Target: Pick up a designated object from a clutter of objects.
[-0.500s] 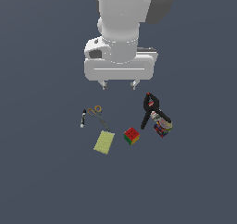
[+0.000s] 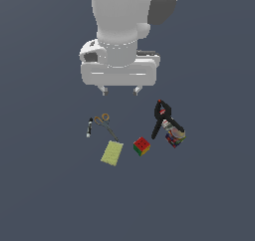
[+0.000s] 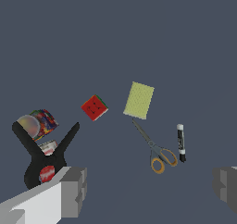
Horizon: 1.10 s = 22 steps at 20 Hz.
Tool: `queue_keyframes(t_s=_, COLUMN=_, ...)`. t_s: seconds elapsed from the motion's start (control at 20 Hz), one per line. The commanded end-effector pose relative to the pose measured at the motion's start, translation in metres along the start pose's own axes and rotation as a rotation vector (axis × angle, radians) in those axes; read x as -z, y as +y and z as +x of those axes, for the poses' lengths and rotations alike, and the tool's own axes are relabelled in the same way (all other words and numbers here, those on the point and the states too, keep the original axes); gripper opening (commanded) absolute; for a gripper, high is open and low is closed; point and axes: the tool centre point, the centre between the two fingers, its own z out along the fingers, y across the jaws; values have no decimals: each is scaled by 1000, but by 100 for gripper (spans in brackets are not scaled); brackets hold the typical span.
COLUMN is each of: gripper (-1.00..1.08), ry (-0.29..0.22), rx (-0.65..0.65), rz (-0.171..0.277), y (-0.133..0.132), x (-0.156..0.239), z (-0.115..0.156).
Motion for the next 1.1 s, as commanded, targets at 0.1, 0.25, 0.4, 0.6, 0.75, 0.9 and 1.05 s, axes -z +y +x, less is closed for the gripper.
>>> queue_keyframes(t_s=0.1, gripper=100, ry=-1, rx=-7, rz=2, y=4, x=0, z=0)
queue_keyframes(t_s=0.25, gripper=100, ry=-1, rx=-4, rz=3, y=4, x=-1, z=0)
queue_keyframes(t_s=0.4, gripper=100, ry=-2, rx=5, rz=3, y=6, x=-7, z=1)
queue_keyframes(t_s=0.6, gripper=100, ry=-3, rx=29, rz=5, y=11, x=-23, z=1)
queue_keyframes(t_s=0.75, gripper=100, ry=-3, rx=55, rz=7, y=17, x=-40, z=2)
queue_keyframes(t_s=0.9, gripper=100, ry=-4, rx=88, rz=9, y=24, x=-61, z=1)
queue_keyframes(t_s=1.05, gripper=100, ry=-6, rx=129, rz=11, y=33, x=-88, z=-1)
